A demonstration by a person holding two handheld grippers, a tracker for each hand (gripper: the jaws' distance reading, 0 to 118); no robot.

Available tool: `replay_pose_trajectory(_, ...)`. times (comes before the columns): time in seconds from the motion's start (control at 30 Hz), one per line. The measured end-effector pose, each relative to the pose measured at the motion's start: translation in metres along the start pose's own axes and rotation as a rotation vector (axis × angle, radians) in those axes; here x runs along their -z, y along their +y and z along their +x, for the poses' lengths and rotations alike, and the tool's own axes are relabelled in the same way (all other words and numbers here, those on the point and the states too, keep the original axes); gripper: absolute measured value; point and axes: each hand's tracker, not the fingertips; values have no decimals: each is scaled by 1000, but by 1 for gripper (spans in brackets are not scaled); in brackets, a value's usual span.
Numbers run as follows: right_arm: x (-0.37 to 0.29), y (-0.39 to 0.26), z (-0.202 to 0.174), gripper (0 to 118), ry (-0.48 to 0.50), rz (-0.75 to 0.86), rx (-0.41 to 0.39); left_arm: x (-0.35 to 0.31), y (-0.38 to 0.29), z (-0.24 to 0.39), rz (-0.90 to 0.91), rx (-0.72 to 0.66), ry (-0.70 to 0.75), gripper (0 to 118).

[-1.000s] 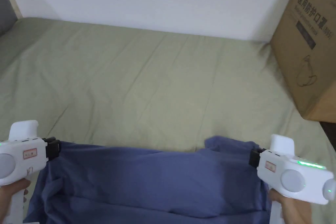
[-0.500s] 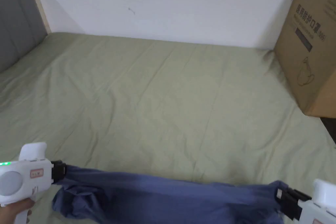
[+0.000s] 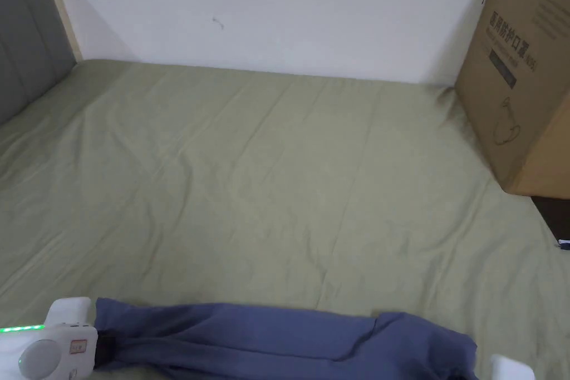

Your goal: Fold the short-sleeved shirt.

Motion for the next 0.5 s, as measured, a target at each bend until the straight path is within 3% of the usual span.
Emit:
replay_pose_trajectory(0.03, -12, 4, -6, 82, -5, 13, -17, -7, 4, 0, -2, -31, -27, 90)
replay_pose_trajectory(0.07, -23, 12, -12, 104, 3, 37, -44, -16, 9, -1, 5, -61, -65, 104)
replay_pose_trajectory(0.1, -32, 20, -16, 113, 19, 72, -65, -28, 14, 0, 39, -74, -106, 105)
replay_pose_trajectory(0.33, -123, 92, -69, 112, 92, 510, -193, -146, 60, 47, 522, -2, -228, 105)
replay_pose_trajectory(0.5, -155, 117, -109, 109, 37, 757, -260, -184, 78, 89, 812, 46, -173, 105)
